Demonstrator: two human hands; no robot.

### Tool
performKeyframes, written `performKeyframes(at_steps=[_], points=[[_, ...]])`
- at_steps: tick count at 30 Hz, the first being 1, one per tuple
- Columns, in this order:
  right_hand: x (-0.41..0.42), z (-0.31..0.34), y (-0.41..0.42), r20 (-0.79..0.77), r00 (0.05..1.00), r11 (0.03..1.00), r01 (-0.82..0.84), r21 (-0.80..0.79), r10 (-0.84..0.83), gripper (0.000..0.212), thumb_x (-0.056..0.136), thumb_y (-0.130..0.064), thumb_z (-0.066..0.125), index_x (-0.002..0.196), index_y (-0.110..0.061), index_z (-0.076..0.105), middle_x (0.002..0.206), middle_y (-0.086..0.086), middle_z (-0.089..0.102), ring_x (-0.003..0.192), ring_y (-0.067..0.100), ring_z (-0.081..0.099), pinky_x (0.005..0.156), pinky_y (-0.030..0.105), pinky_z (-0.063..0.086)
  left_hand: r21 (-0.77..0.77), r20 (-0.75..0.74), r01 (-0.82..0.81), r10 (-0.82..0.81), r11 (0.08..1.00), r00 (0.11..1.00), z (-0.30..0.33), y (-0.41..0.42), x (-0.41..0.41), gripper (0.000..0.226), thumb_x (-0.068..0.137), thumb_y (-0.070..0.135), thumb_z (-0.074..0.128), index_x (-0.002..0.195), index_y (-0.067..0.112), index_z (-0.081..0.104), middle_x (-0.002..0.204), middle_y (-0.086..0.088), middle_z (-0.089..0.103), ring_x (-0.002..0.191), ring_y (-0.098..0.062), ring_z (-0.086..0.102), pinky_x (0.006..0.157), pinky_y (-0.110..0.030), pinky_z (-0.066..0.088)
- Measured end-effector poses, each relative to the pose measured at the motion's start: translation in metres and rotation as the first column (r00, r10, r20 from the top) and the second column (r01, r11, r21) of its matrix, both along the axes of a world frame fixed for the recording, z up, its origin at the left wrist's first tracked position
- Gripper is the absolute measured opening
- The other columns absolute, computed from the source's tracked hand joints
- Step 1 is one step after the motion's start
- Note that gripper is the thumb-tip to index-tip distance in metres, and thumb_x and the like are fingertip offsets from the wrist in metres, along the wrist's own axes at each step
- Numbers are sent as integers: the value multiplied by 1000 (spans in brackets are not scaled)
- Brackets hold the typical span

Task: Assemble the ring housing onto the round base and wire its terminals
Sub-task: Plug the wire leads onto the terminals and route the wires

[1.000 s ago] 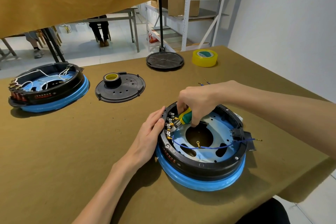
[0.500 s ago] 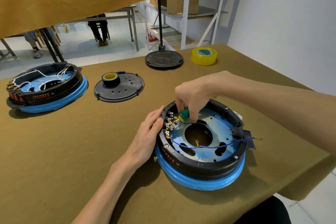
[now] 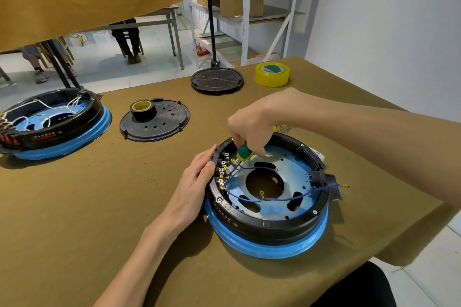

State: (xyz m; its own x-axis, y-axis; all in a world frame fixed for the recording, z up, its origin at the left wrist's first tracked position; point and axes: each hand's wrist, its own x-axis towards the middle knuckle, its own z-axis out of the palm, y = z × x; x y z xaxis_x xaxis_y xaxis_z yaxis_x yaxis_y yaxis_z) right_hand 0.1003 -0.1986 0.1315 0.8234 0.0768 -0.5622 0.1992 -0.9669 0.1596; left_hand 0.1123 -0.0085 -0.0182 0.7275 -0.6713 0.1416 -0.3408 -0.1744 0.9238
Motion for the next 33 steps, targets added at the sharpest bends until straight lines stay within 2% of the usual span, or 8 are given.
performKeyframes(at_steps=[3, 9, 12, 16, 21, 25, 30, 33], points=[[0, 0, 0, 12, 1000, 1000, 10, 9, -11, 48, 79, -18, 81, 124, -3, 70, 119, 14, 71, 90, 26, 61, 62, 26, 44, -3, -11, 4, -4, 1000, 1000, -1, 1, 1, 54, 96, 59, 35, 149, 47, 37, 132, 54, 36, 126, 31, 33, 99, -2, 24], [-2, -1, 1, 30, 1000, 1000, -1, -1, 1, 41, 78, -24, 82, 114, -4, 75, 98, 8, 72, 71, 18, 55, 52, 23, 37, 8, -8, -1, 1, 1000, 1000, 0, -1, 1, 48, 96, 59, 35, 144, 53, 36, 123, 64, 34, 122, 36, 30, 93, 5, 22], [-5, 0, -2, 29, 999, 999, 22, 31, -22, 41, 79, -25, 81, 113, -4, 75, 98, 8, 75, 72, 17, 55, 52, 22, 37, 1, -4, 4, -4, 1000, 1000, -1, -1, 1, 51, 97, 58, 35, 147, 49, 37, 127, 59, 35, 123, 34, 32, 92, 8, 22], [-5, 0, -4, 19, 999, 998, 39, 42, -39, 25, 78, -24, 81, 95, -6, 78, 61, -7, 63, 55, 8, 51, 49, 20, 36, -8, -9, 14, -15, 1000, 1000, -1, 0, 1, 53, 97, 57, 35, 149, 46, 38, 135, 47, 39, 125, 30, 35, 94, 5, 25], [-4, -4, -8, -27, 995, 991, 99, 86, -97, 19, 77, -23, 83, 82, -6, 75, 54, -7, 67, 52, 7, 61, 53, 23, 45, -22, -5, 19, -19, 1000, 1000, 2, 0, 0, 52, 98, 53, 36, 149, 42, 39, 137, 42, 41, 123, 31, 38, 91, 9, 27], [-4, -14, -10, -107, 978, 975, 191, 118, -179, 23, 76, -23, 84, 76, -4, 72, 55, 1, 68, 52, 17, 64, 57, 31, 53, -48, -28, 33, -35, 998, 999, 3, 0, -1, 56, 97, 53, 37, 151, 37, 41, 142, 31, 47, 128, 19, 45, 97, 0, 34], [-4, -24, -15, -123, 964, 951, 256, 177, -236, 24, 77, -24, 83, 76, -4, 70, 54, 1, 66, 47, 16, 61, 49, 26, 52, -71, -48, 20, -24, 997, 999, 6, -1, -4, 62, 97, 52, 37, 155, 30, 43, 149, 17, 50, 135, 3, 47, 114, -30, 36], [-8, -30, -19, -119, 961, 940, 269, 211, -249, 23, 78, -23, 81, 75, -5, 68, 53, 1, 65, 46, 18, 60, 49, 27, 52, -71, -46, 20, -23, 997, 999, 7, 0, -5, 61, 97, 52, 37, 154, 30, 43, 148, 18, 50, 134, 4, 48, 116, -32, 37]])
